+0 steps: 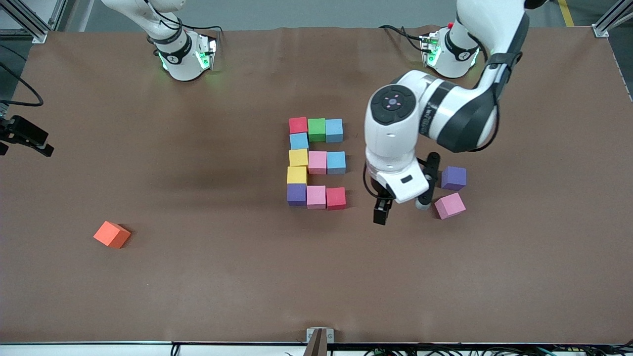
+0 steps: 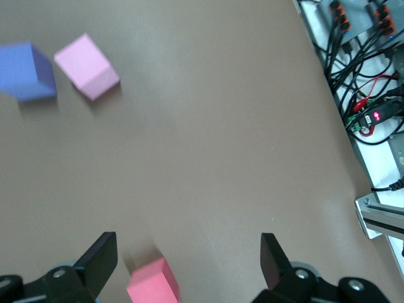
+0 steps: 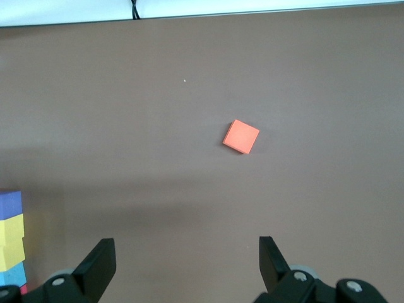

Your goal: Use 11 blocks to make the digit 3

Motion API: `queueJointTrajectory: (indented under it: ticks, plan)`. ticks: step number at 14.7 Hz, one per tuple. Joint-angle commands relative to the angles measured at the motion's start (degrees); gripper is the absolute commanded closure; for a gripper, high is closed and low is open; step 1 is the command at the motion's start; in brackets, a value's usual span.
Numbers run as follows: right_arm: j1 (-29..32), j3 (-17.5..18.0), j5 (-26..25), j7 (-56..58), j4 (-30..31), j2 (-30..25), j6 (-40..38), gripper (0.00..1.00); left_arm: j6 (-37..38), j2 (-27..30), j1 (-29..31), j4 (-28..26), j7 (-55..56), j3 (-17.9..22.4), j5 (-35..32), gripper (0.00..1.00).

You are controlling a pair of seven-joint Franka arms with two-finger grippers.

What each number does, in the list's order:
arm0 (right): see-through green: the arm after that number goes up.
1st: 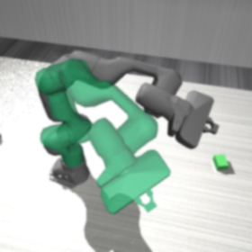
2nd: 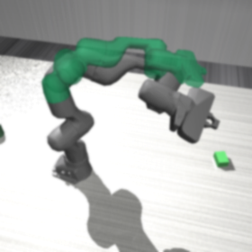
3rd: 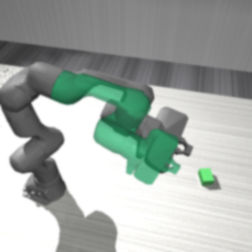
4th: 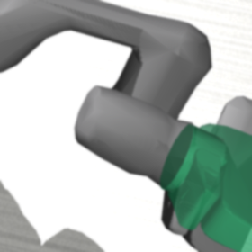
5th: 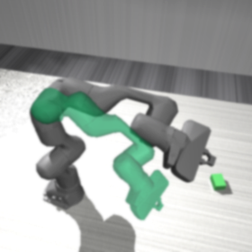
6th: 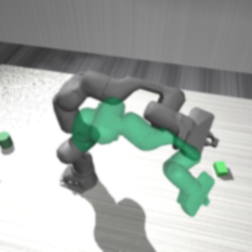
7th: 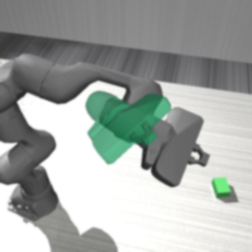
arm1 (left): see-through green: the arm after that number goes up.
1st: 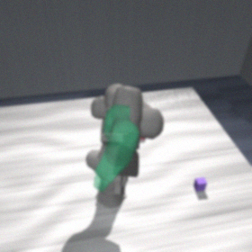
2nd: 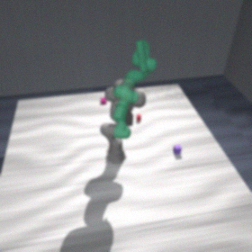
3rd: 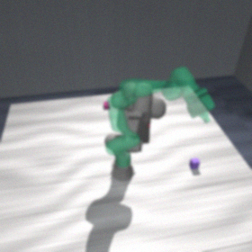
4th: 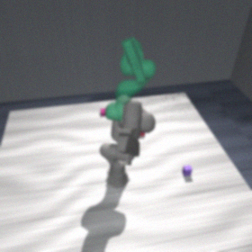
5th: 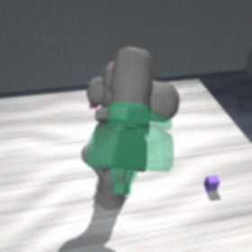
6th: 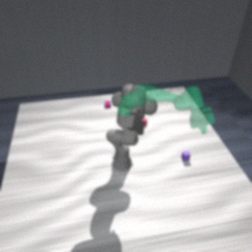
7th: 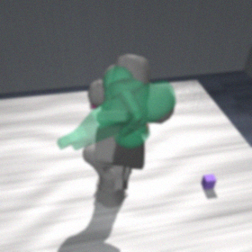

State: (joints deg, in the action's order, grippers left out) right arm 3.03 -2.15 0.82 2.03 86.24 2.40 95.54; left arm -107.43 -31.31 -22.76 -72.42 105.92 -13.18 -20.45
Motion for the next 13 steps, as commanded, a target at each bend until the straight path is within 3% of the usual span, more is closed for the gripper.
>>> queueJointTrajectory:
  ticks: [1, 13]
  plan:
    - [1.1, 0.9, -1.2, -0.3, 0.6, -0.3, 0.4, 0.0, 3.2, 3.7, 1.8, -1.3, -9.8, -0.2, 0.8, 0.0]
    - [-0.2, 1.3, -0.6, -0.2, 1.1, 0.9, 0.8, 0.0, 18.1, 17.9, 15.7, -2.1, -59.7, 0.0, 11.4, 0.0]
